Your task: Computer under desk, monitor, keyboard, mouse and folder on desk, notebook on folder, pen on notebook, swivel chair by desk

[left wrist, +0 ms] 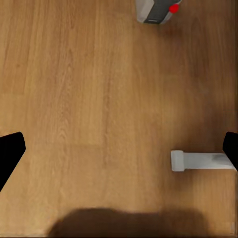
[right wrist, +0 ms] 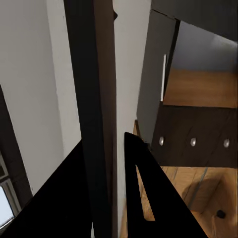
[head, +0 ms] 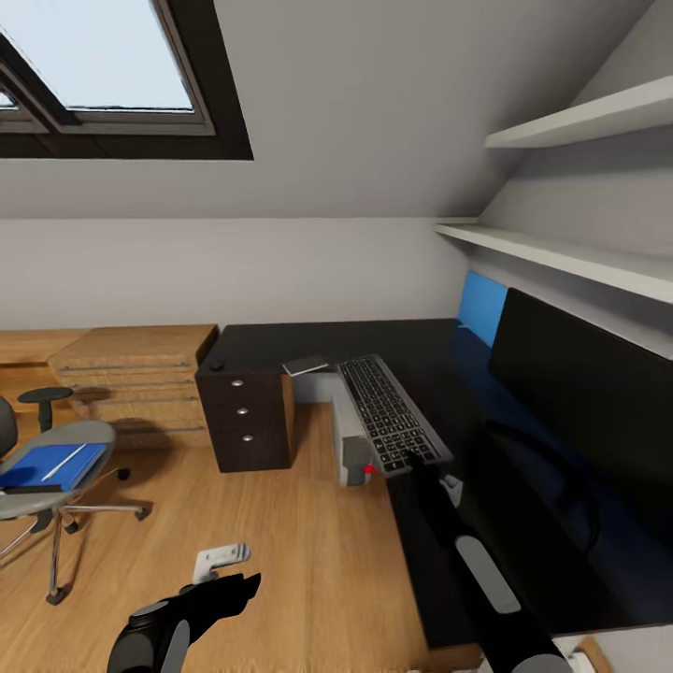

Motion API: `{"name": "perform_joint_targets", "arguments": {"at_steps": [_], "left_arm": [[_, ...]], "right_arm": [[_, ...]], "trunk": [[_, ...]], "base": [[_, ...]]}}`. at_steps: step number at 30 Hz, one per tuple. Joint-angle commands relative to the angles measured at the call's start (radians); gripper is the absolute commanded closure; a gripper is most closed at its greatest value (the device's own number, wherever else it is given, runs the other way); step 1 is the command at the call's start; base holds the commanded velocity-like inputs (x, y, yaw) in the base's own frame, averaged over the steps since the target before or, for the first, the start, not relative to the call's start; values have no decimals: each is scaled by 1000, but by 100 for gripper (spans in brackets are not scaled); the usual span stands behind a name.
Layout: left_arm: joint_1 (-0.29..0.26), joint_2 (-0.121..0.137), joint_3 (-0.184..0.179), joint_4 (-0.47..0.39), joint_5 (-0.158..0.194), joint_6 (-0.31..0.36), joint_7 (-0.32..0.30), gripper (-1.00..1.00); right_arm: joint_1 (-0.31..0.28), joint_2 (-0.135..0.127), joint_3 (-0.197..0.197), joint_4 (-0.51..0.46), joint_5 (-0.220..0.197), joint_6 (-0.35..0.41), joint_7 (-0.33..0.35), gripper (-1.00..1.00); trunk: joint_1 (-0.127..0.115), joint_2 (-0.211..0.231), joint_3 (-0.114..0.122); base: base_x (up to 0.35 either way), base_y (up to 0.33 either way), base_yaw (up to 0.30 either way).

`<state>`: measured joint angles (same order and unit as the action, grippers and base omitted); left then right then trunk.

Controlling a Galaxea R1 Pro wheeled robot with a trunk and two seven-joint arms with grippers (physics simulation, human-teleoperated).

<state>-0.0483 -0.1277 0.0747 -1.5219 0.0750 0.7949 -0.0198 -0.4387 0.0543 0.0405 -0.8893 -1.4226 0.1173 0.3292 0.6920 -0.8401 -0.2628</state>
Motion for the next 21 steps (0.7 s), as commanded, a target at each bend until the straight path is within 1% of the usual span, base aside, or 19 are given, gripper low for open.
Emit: {"name": "perform_joint_targets", "arguments": {"at_steps": [1,2,8,10,14,17,19,20,21], "left_arm": [[-1,-1,3,-1,6,6,-2,-100],[-1,-1,3,-2,6,6,-2,-100],[-1,-1,3,-3,6,6,-1,-100],[-1,-1,5,-9,7,6,-2,-100],[-1,-1,43,-25,10,6,-5,-100],[-1,-1,78,-39,12,6,-8,-100],[-1,-1,89,-42,13,6,-10,-100],[-1,-1,117,-45,14,6,-11,-100],[-1,-1,133,-45,15,6,-11,-100]], "right_arm": [[-1,0,-7,11,-14,6,7,100],[-1,1,-16,28,-14,6,7,100],[-1,0,-22,36,-14,5,7,100],[-2,-1,-23,40,-13,5,6,100],[-2,-1,-32,58,-12,4,5,100],[-3,-2,-55,73,-12,5,5,100],[-3,-2,-63,77,-12,5,3,100],[-3,-10,-77,80,-12,5,-16,100],[-3,-13,-85,80,-12,5,-19,100]], "trunk": [[-4,6,2],[-8,13,5],[-31,55,24],[-31,55,24],[-31,55,24],[-31,55,24],[-31,55,24],[-31,55,24],[-31,55,24]], "base": [[-258,-257,0],[-258,-258,0],[-257,-258,0],[-230,-229,0],[-65,-64,0],[-16,-15,0],[-6,-6,0],[-1,-21,0],[-1,-108,0]]}}
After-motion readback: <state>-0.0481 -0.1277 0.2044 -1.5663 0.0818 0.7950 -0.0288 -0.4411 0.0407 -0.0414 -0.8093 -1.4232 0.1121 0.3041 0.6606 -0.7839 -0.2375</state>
